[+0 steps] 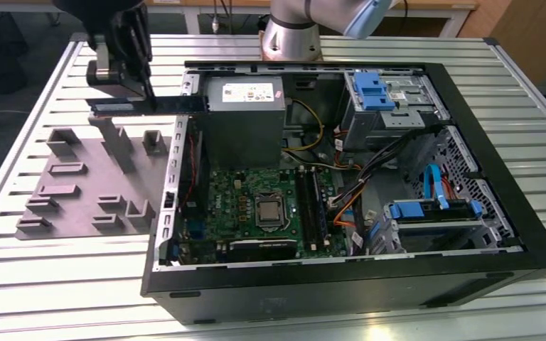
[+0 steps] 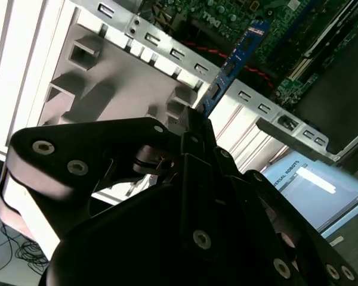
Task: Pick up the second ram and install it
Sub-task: 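Pick up the second ram and move it above second insertion slot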
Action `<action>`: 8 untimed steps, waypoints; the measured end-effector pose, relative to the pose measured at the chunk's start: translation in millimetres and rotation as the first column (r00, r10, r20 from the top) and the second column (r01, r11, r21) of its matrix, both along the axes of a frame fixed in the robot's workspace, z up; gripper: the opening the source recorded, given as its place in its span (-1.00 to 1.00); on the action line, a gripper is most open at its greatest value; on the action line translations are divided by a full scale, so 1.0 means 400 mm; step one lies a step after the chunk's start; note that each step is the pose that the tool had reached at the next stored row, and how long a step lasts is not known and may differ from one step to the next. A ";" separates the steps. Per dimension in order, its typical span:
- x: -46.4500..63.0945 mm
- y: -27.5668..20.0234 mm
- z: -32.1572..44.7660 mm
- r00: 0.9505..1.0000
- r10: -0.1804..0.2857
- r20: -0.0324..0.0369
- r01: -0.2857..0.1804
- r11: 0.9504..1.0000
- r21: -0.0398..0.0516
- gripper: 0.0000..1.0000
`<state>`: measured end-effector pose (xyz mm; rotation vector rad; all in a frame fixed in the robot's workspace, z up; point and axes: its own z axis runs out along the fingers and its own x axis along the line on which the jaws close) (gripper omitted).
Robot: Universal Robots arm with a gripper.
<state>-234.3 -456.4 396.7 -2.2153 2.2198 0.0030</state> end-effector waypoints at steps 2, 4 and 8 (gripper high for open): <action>0.015 0.000 0.000 1.000 0.000 0.000 0.000 1.000 0.000 -0.73; 0.031 0.000 0.000 1.000 0.000 0.000 0.000 1.000 0.000 -0.73; 0.059 0.000 0.000 1.000 0.000 0.000 0.000 1.000 0.000 -0.73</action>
